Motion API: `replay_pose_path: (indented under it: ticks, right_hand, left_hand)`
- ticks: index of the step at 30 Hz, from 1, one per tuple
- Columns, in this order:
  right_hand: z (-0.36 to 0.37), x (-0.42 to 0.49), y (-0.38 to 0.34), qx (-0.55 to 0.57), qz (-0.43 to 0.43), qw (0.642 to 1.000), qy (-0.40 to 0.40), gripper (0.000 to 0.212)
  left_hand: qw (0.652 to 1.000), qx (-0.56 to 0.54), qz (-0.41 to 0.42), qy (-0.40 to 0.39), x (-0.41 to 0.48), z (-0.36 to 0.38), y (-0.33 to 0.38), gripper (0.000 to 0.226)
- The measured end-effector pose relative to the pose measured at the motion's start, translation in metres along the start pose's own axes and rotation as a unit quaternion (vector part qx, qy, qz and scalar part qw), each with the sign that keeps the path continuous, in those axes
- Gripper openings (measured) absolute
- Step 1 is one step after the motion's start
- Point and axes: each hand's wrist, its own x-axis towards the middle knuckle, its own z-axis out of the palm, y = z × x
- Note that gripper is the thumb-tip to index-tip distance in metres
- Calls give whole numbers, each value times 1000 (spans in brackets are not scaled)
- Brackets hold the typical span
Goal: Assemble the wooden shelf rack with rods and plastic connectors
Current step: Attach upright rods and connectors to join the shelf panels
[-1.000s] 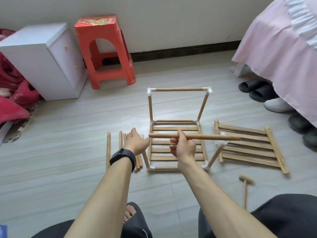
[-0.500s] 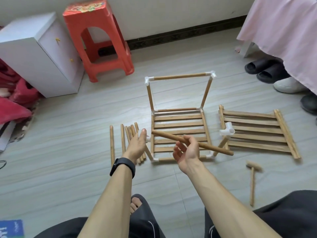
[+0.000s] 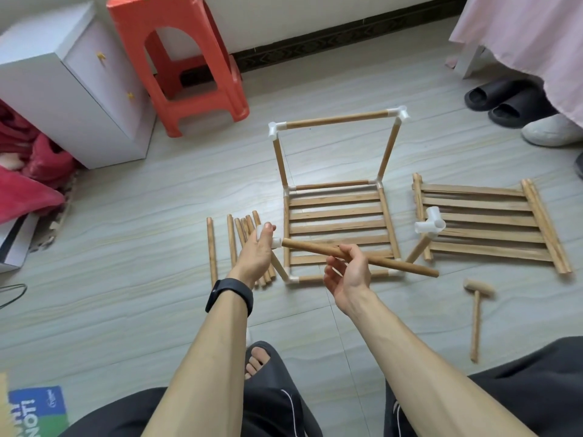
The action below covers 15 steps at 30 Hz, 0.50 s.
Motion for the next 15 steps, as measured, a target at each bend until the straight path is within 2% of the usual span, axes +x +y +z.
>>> replay_pose_path:
  ticks: [4, 7, 15]
  right_hand:
    - [1, -2, -6, -19, -35, 999, -17, 21]
    - [4, -4, -9, -24, -67, 997, -25, 35]
    - [12, -12, -13, -42, -125, 990, -45, 30]
  left_hand:
    - [1000, 6, 6, 1, 3, 1, 0, 63]
    - [1000, 7, 7, 2, 5, 1, 0, 63]
    - [1000, -1, 3, 5, 2, 0, 1, 65]
